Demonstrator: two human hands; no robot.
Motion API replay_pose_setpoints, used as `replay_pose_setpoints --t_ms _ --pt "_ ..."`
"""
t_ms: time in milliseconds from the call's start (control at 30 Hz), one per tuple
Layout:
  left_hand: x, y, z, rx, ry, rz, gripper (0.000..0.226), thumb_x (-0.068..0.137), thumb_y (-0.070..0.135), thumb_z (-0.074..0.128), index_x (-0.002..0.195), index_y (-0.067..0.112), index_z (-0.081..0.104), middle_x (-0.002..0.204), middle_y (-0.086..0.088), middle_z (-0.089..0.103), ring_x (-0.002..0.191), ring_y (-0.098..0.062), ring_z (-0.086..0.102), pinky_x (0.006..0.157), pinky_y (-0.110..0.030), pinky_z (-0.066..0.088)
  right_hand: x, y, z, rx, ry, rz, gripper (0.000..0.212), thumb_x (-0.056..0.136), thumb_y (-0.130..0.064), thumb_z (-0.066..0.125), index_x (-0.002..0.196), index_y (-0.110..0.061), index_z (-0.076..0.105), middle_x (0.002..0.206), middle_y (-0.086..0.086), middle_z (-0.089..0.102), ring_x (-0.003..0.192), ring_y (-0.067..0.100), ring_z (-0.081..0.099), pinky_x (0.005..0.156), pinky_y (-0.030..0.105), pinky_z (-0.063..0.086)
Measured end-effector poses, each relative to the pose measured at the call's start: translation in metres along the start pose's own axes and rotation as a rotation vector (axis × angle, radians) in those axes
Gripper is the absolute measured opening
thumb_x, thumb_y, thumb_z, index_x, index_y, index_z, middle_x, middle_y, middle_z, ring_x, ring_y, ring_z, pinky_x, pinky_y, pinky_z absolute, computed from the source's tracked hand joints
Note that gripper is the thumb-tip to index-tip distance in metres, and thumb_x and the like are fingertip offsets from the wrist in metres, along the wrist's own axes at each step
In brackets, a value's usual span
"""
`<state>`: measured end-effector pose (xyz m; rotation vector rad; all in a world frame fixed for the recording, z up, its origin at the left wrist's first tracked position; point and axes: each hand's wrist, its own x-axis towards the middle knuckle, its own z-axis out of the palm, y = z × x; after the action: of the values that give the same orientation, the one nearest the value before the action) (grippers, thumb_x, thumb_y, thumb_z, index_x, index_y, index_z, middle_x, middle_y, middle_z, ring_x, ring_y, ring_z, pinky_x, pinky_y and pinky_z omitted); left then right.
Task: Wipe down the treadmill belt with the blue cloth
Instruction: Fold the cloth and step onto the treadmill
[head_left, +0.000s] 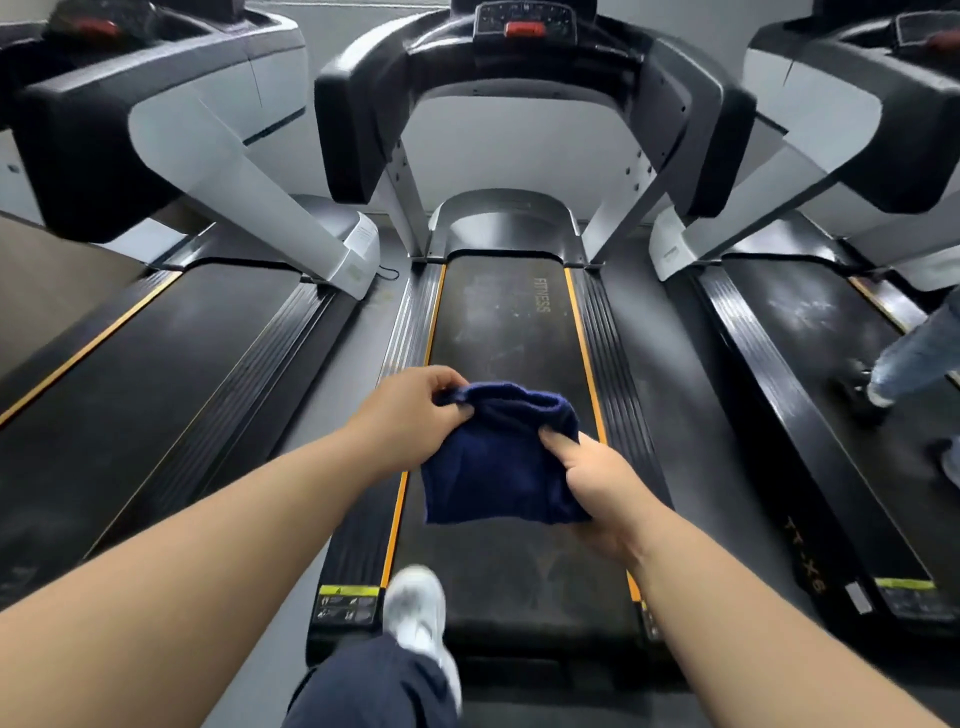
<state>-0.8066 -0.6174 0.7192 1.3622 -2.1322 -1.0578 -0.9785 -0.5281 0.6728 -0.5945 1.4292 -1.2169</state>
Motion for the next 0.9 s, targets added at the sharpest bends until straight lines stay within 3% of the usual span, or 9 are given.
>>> replay_pose_setpoints --t_ms 100,267,400,467,567,700,833,900 --pt "0.077 -0.015 0.01 0.057 0.014 0.014 0.012 0.083 0.032 0.066 0.072 0.031 0.064 0.068 0.013 0.062 0.069 -0.012 0.055 0.064 -0.027 0.041 0.071 -0.012 -0.011 0.051 -0.004 0.0 0.021 0.099 -0.018 0.047 0.103 -0.024 0.066 0.103 0.006 0.072 0.098 0.023 0.067 0.085 0.041 0.053" --pt "0.251 -0.046 0.002 0.027 0.087 0.003 0.013 0.081 0.026 0.066 0.07 0.024 0.061 0.066 0.009 0.061 0.071 -0.017 0.058 0.066 -0.032 0.045 0.231 -0.087 -0.002 0.001 -0.028 -0.007 0.025 0.093 -0.006 0.05 0.11 -0.016 0.065 0.101 0.007 0.073 0.091 0.019 0.069 0.073 0.03 0.055" --pt "0.387 -0.035 -0.042 -0.002 -0.033 -0.129 0.01 0.081 0.025 0.064 0.072 0.022 0.062 0.066 0.007 0.06 0.07 -0.014 0.056 0.057 -0.015 0.037 0.335 -0.185 0.021 -0.071 -0.128 0.124 0.047 0.07 -0.003 0.066 0.117 -0.011 0.06 0.105 0.009 0.072 0.095 0.021 0.068 0.072 0.028 0.054" --pt "0.446 -0.019 -0.073 -0.046 -0.087 -0.177 0.004 0.083 0.024 0.062 0.08 0.024 0.066 0.074 0.01 0.067 0.074 -0.008 0.06 0.061 -0.013 0.04 0.376 -0.237 0.032 -0.14 -0.174 0.12 0.054 0.065 -0.004 0.066 0.118 -0.013 0.059 0.107 0.005 0.072 0.096 0.017 0.068 0.07 0.023 0.053" --pt "0.525 0.016 -0.119 -0.162 -0.125 -0.247 0.011 0.081 0.021 0.059 0.084 0.03 0.065 0.085 0.013 0.07 0.085 -0.009 0.064 0.076 -0.028 0.05 0.423 -0.31 0.051 -0.201 -0.187 0.074 0.058 0.074 0.006 0.069 0.123 -0.023 0.056 0.107 0.001 0.071 0.096 0.011 0.068 0.07 0.02 0.053" --pt "0.613 0.061 -0.164 -0.374 -0.133 -0.294 0.022 0.073 0.022 0.053 0.088 0.029 0.068 0.088 0.008 0.073 0.089 -0.017 0.069 0.084 -0.048 0.055 0.491 -0.391 0.066 -0.28 -0.116 0.003 0.071 0.07 -0.009 0.079 0.129 -0.033 0.048 0.111 -0.007 0.067 0.097 0.004 0.066 0.079 0.021 0.055" --pt "0.699 0.092 -0.176 -0.338 -0.176 -0.235 0.024 0.085 0.012 0.05 0.091 0.029 0.066 0.091 0.011 0.073 0.091 -0.014 0.068 0.085 -0.043 0.055 0.567 -0.448 0.059 -0.466 -0.027 -0.059 0.07 0.067 -0.023 0.08 0.126 -0.037 0.045 0.112 -0.016 0.063 0.103 0.004 0.06 0.087 0.025 0.052" --pt "0.745 0.101 -0.173 -0.291 -0.172 -0.229 0.026 0.086 0.01 0.05 0.089 0.031 0.065 0.09 0.012 0.073 0.089 -0.012 0.068 0.085 -0.039 0.055 0.61 -0.467 0.049 -0.527 -0.003 -0.066 0.066 0.068 -0.028 0.078 0.124 -0.038 0.045 0.111 -0.017 0.062 0.103 0.004 0.059 0.084 0.023 0.05"
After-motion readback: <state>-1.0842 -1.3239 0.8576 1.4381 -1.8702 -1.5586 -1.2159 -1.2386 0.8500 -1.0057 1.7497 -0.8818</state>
